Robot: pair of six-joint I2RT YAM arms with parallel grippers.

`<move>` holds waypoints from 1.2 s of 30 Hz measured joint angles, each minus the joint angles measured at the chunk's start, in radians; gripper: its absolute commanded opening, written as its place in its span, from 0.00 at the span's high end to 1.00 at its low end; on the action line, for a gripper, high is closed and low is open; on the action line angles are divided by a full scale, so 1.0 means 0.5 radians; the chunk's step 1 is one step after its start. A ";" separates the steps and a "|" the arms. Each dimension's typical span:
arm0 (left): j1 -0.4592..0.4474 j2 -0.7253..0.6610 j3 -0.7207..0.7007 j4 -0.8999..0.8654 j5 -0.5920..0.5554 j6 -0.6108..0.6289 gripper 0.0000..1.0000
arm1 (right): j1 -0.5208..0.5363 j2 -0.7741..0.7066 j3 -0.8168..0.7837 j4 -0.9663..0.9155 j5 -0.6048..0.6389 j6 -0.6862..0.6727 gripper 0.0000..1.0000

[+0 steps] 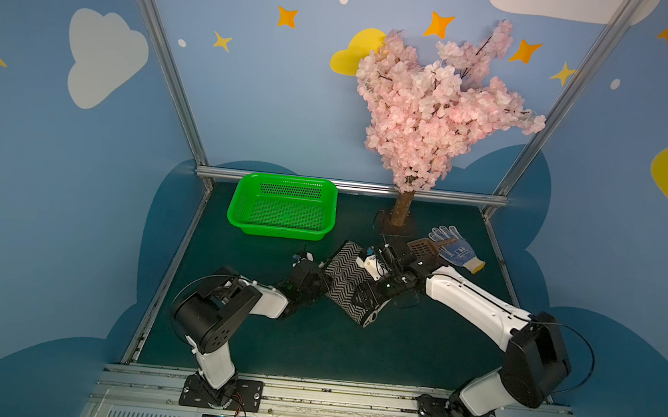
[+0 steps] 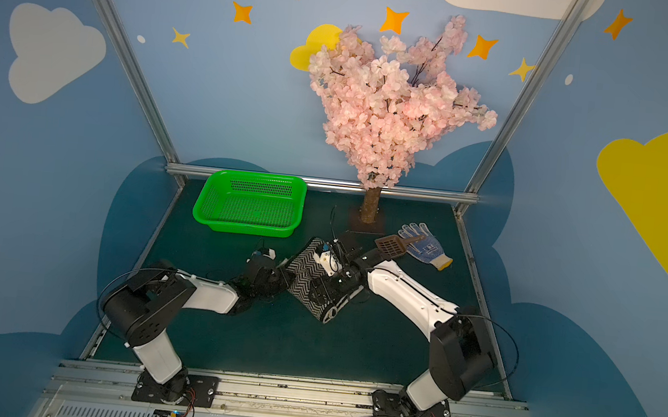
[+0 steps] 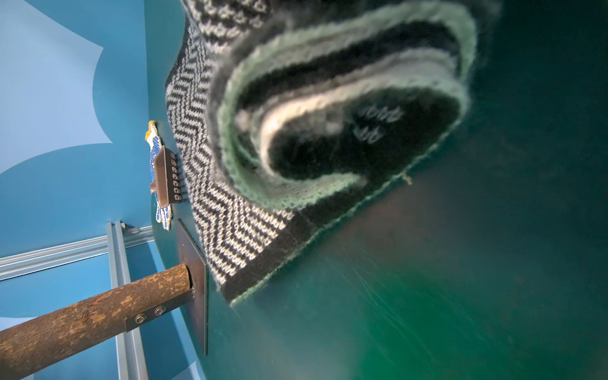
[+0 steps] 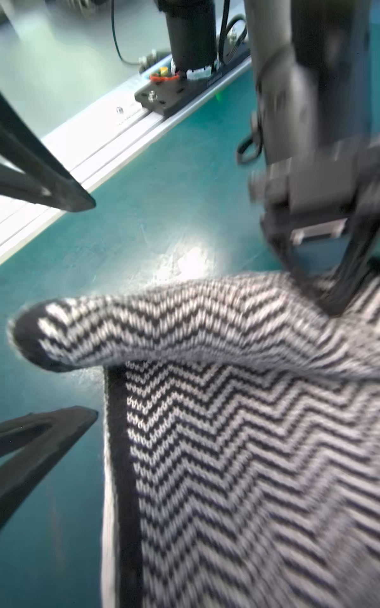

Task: Roll up the scarf and place it into the basket
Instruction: Roll the scarf at the center of the board.

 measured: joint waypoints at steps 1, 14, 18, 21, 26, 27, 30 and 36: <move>0.000 0.002 0.002 -0.002 0.000 -0.003 0.90 | 0.098 -0.035 0.007 -0.001 0.120 -0.001 0.08; 0.040 0.067 0.028 0.069 0.103 -0.065 0.90 | 0.890 0.435 0.000 -0.082 1.523 -0.005 0.09; 0.053 0.090 0.027 0.113 0.141 -0.080 0.90 | 0.871 0.610 0.002 -0.092 1.675 -0.010 0.09; 0.064 0.104 0.019 0.155 0.166 -0.096 0.90 | 0.835 0.698 0.003 -0.085 1.720 -0.020 0.12; 0.095 0.127 -0.021 0.259 0.219 -0.132 0.90 | 0.763 0.718 0.005 -0.044 1.703 -0.043 0.15; 0.100 0.130 -0.028 0.278 0.230 -0.135 0.90 | 0.748 0.718 0.005 -0.035 1.693 -0.046 0.17; 0.117 0.142 -0.051 0.335 0.262 -0.157 0.90 | 0.699 0.729 0.005 -0.003 1.652 -0.064 0.31; 0.174 0.160 -0.107 0.449 0.330 -0.202 0.89 | 0.594 0.785 0.058 0.014 1.453 -0.110 0.63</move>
